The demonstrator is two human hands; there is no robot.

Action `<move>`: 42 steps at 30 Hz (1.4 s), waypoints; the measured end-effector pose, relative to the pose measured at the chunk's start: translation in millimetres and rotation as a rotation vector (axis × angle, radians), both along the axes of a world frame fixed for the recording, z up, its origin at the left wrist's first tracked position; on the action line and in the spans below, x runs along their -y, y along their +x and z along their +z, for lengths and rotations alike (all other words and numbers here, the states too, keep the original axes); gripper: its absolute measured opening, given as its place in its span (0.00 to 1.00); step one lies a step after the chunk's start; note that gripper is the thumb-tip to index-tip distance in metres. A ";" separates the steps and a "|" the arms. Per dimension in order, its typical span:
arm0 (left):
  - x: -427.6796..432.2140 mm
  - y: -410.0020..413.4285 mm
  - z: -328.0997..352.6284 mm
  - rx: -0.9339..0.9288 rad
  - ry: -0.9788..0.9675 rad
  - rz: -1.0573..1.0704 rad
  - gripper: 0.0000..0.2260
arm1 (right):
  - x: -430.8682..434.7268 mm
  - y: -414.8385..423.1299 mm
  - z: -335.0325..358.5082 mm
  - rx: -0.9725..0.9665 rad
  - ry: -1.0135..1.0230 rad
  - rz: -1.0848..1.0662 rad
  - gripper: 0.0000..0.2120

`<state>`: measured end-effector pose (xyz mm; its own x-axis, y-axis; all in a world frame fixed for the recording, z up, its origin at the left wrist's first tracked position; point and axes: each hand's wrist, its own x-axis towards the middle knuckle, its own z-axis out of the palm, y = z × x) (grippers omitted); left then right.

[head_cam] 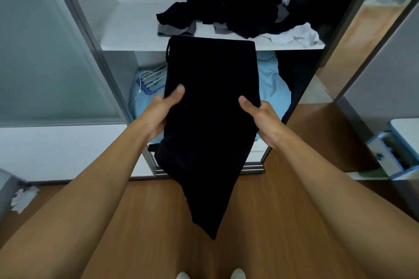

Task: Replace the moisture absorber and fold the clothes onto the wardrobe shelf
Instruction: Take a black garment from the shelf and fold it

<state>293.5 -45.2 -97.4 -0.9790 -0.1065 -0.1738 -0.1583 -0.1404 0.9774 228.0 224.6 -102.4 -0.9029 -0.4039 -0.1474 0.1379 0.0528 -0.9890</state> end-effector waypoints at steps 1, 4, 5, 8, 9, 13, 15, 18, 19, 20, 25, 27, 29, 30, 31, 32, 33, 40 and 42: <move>2.7 9.4 -8.3 0.076 -0.092 -0.067 0.35 | 1.8 0.7 1.7 0.027 -0.012 -0.016 0.19; 3.0 24.9 -33.6 0.235 -0.247 -0.116 0.31 | 7.0 -1.1 10.2 0.090 0.018 -0.062 0.19; 0.9 25.7 -35.7 0.224 -0.255 -0.076 0.25 | 9.4 -1.3 15.3 0.122 0.034 -0.082 0.18; -8.8 22.9 -27.8 0.165 -0.166 -0.029 0.14 | 10.0 -4.2 30.6 0.233 0.009 -0.123 0.16; -10.5 22.6 -23.8 0.154 -0.117 -0.012 0.12 | 6.9 -4.1 33.7 0.238 -0.021 -0.095 0.16; -7.9 13.3 -1.9 0.128 0.106 0.090 0.11 | -9.5 4.1 30.0 0.171 -0.085 0.109 0.18; -5.6 8.1 5.1 0.183 0.217 0.074 0.13 | -7.3 17.4 18.4 0.178 -0.066 0.120 0.16; 7.8 7.8 -1.2 0.186 0.273 -0.003 0.18 | 0.0 30.3 5.7 0.205 -0.109 -0.070 0.16; 16.4 10.9 -7.7 0.170 0.256 -0.062 0.22 | 1.5 31.4 4.7 0.229 -0.137 -0.121 0.17; 24.7 16.8 -16.2 0.176 0.223 -0.120 0.26 | 3.2 31.9 5.6 0.264 -0.169 -0.156 0.17; 22.9 44.8 -63.9 0.259 0.113 -0.211 0.23 | 5.8 29.7 1.9 0.534 -0.178 -0.248 0.16; 4.9 40.7 -63.3 0.227 0.082 -0.004 0.15 | -3.4 24.2 3.0 0.616 -0.120 -0.230 0.15; -10.0 37.1 -54.9 0.232 0.174 0.154 0.11 | -21.6 20.1 -0.2 0.644 -0.143 -0.179 0.18; -15.4 36.0 -50.5 0.242 0.237 0.194 0.10 | -30.7 20.1 -4.5 0.629 -0.200 -0.143 0.22; -19.0 34.2 -46.8 0.257 0.283 0.213 0.09 | -37.7 22.9 -11.1 0.592 -0.258 -0.106 0.25; -22.8 32.4 -43.2 0.271 0.312 0.218 0.08 | -40.9 28.5 -19.3 0.555 -0.288 -0.091 0.25; -26.3 30.1 -40.3 0.279 0.327 0.213 0.08 | -39.8 36.4 -28.4 0.525 -0.283 -0.096 0.23; -19.6 48.7 -60.4 0.239 0.351 -0.105 0.23 | -15.8 59.6 -45.2 0.539 -0.295 -0.159 0.15; -24.3 59.7 -70.6 0.294 0.200 -0.165 0.24 | -11.3 55.7 -38.2 0.597 -0.264 -0.156 0.16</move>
